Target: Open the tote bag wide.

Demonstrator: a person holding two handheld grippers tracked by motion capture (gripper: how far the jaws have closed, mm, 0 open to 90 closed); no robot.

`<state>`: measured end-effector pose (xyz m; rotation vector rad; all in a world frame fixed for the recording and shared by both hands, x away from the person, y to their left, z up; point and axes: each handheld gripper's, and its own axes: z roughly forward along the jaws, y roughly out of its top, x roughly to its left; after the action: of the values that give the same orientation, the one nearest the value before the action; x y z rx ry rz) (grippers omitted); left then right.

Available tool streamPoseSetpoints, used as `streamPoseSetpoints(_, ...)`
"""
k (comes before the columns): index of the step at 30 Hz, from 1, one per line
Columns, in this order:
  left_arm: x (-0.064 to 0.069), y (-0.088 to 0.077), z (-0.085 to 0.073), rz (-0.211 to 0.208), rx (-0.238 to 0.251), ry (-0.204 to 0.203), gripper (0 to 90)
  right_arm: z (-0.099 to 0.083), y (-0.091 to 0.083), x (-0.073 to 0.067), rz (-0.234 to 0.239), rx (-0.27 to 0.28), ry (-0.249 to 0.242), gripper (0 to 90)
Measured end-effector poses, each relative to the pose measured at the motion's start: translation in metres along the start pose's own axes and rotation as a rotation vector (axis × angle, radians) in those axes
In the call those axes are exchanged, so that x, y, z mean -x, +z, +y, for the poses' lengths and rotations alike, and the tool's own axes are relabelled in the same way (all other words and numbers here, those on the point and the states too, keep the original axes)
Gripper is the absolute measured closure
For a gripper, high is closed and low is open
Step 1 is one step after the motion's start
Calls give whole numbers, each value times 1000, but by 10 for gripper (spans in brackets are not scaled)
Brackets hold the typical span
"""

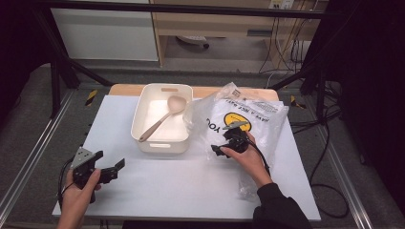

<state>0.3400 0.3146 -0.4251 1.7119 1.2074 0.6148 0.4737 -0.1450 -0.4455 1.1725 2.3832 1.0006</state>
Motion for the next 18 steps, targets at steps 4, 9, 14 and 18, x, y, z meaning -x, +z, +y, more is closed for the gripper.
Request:
streamPoseSetpoints(4, 1, 1, 0, -2, -3, 1, 63, -1, 5, -5, 10, -20, -26, 79)
streamPoseSetpoints(9, 0, 1, -1, -2, -7, -2, 64, -4, 12, -9, -6, -47, -47, 63)
streamPoseSetpoints(14, 1, 1, -1, -7, -7, -1, 64, -4, 10, -8, -19, -48, -31, 114)
streamPoseSetpoints(18, 0, 2, -1, -7, -11, 1, 64, -5, 6, -3, -33, -24, -23, 263)
